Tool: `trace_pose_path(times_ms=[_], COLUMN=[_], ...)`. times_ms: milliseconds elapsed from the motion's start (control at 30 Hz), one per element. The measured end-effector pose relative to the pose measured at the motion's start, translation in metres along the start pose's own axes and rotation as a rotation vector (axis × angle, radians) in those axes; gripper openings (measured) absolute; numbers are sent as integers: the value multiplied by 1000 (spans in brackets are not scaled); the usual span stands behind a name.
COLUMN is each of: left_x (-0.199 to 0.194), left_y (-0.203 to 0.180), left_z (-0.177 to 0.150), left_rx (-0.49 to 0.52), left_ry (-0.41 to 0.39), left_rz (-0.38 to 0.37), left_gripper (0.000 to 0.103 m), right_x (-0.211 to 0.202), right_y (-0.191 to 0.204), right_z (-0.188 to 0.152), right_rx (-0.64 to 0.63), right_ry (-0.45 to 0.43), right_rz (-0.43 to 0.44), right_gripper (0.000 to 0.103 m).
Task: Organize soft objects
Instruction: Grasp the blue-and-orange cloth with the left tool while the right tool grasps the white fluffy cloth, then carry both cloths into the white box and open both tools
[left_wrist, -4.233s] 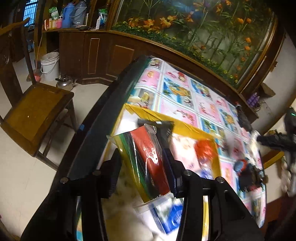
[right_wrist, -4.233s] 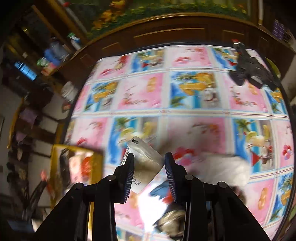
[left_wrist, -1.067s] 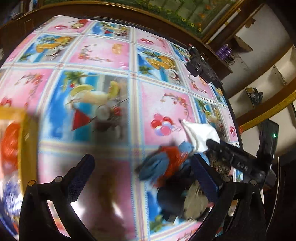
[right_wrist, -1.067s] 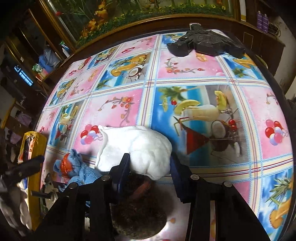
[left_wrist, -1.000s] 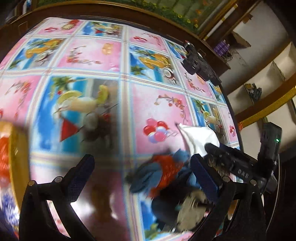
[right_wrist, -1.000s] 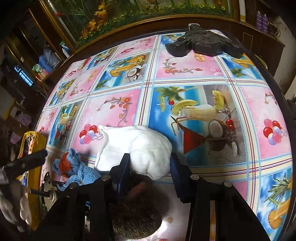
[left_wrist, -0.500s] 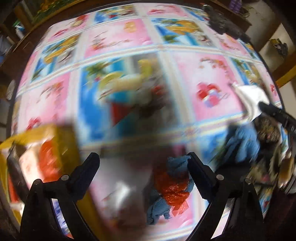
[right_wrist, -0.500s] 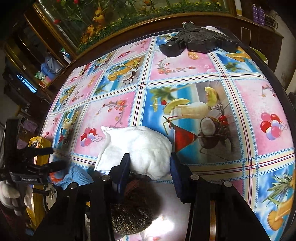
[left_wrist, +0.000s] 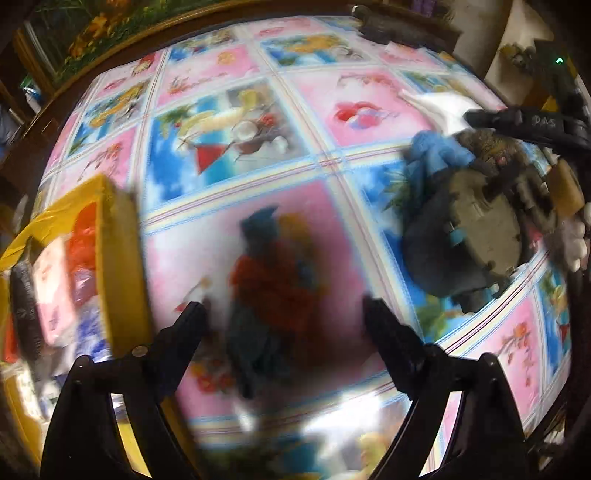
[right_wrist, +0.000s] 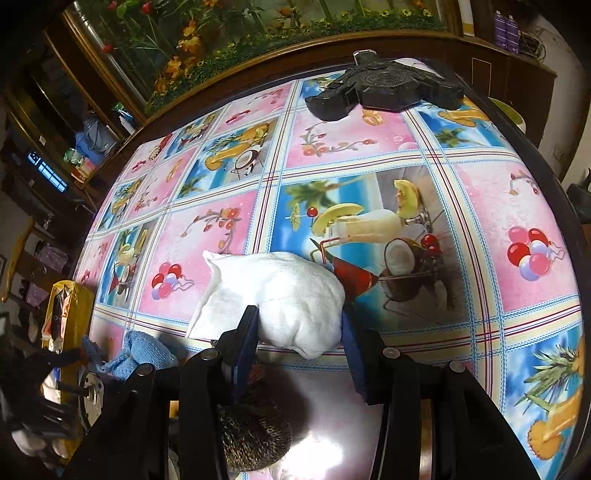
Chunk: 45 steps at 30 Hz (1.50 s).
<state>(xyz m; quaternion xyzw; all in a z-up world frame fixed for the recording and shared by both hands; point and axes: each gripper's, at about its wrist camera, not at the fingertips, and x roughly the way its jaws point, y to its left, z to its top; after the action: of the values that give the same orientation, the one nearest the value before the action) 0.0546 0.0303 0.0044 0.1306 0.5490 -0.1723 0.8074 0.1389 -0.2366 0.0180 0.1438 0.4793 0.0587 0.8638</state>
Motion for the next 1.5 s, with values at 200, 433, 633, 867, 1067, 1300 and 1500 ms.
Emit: trace_pose_path(times_ms=[200, 433, 633, 867, 1067, 1300, 1500], left_x=[-27, -82, -126, -161, -145, -127, -113], left_y=[5, 20, 62, 141, 179, 192, 201], left_z=[-4, -40, -82, -155, -197, -214, -217], left_rx=[-75, -173, -312, -534, -657, -676, -643], left_ry=[-55, -176, -281, -340, -305, -248, -191], left_rz=[-77, -132, -146, -36, 11, 101, 174], left_gripper=[26, 26, 26, 27, 27, 27, 37], right_x=[4, -4, -47, -108, -132, -105, -78], right_y=[12, 8, 14, 37, 92, 173, 243], right_z=[-3, -1, -4, -39, -72, -115, -139], right_rx=[-64, -17, -28, -33, -139, -281, -409], right_ry=[-13, -53, -237, -291, -245, -113, 11], right_rz=[-39, 11, 19, 134, 247, 311, 353], right_gripper=[44, 25, 25, 26, 26, 26, 26])
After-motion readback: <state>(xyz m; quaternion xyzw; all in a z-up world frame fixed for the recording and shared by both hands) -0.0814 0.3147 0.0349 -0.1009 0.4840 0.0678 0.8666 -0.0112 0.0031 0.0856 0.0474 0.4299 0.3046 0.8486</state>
